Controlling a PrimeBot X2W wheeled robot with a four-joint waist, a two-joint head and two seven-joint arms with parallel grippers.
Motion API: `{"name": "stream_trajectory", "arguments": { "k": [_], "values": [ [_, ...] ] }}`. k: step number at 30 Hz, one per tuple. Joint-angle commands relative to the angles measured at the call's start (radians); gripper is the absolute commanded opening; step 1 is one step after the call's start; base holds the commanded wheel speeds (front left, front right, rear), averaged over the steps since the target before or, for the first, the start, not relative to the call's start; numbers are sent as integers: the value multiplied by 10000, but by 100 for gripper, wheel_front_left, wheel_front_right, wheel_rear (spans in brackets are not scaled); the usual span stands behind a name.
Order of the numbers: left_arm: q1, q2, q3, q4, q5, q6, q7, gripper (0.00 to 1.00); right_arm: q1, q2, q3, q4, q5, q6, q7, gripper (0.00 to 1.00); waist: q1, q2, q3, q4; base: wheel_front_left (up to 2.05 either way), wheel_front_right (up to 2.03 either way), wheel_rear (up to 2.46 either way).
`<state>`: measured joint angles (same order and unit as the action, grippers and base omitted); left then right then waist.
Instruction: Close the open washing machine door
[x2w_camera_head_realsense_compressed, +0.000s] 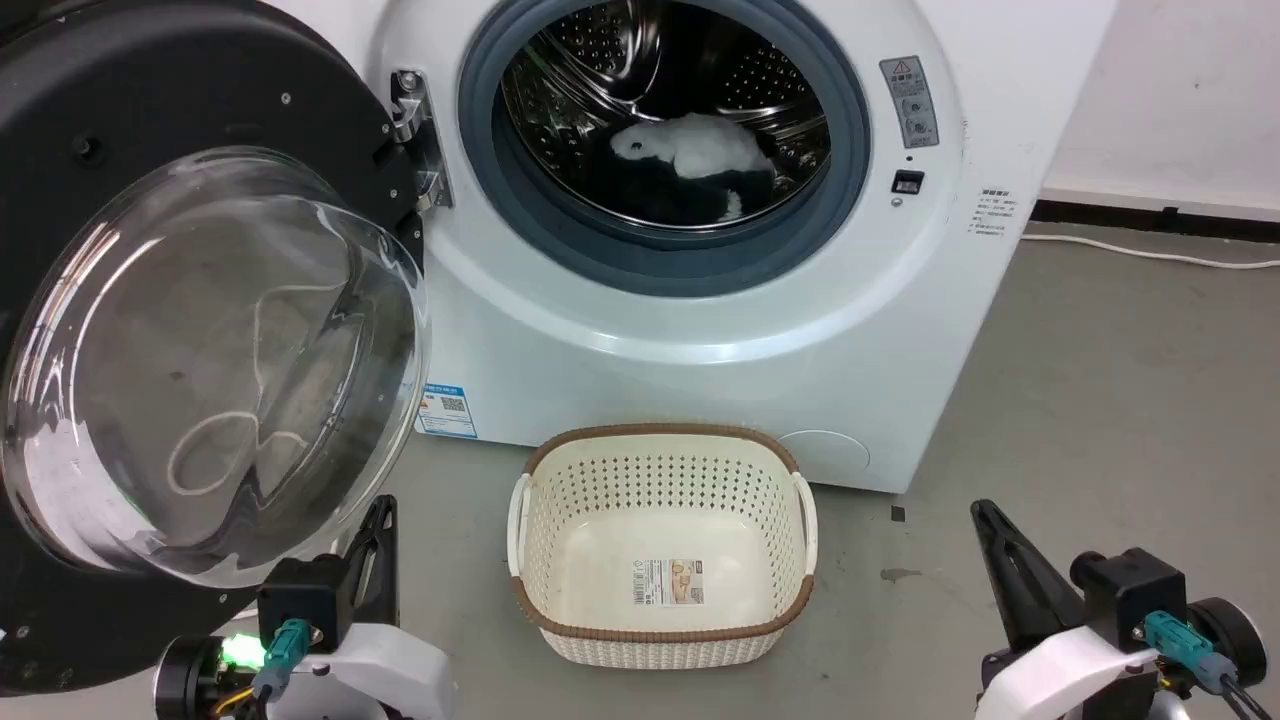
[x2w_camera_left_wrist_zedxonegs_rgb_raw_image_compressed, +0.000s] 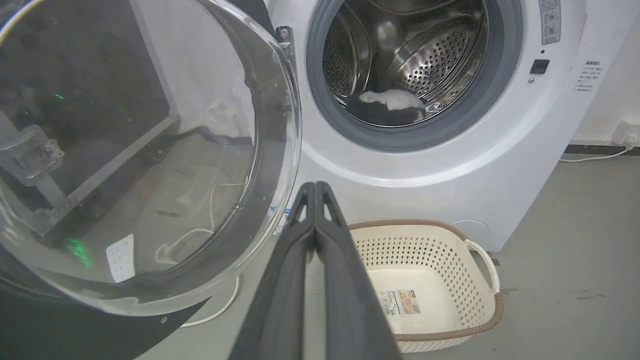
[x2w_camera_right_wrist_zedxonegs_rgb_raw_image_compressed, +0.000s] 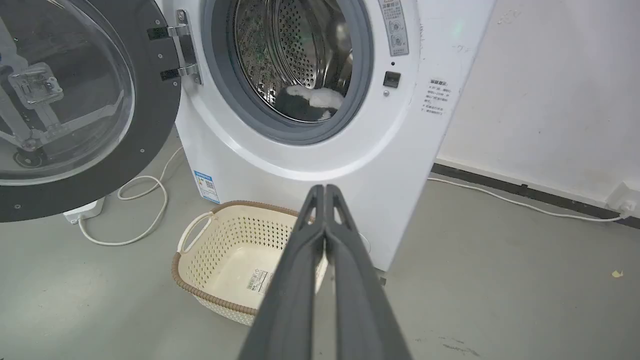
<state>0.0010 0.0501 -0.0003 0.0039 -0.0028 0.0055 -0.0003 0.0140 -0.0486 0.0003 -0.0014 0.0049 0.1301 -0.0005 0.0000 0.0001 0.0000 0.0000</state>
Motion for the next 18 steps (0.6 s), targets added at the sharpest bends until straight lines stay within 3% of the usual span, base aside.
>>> {"name": "stream_trajectory", "arguments": {
  "k": [1, 18],
  "values": [
    [-10, 1, 3, -39, 28, -55, 3, 0, -140, -16, -3, 14, -49, 6, 5, 0, 0, -1, 0, 0, 0, 0, 0],
    [-10, 1, 3, -39, 28, -55, 3, 0, -140, -16, -3, 14, -49, 6, 5, 0, 0, -1, 0, 0, 0, 0, 0]
  ]
}}
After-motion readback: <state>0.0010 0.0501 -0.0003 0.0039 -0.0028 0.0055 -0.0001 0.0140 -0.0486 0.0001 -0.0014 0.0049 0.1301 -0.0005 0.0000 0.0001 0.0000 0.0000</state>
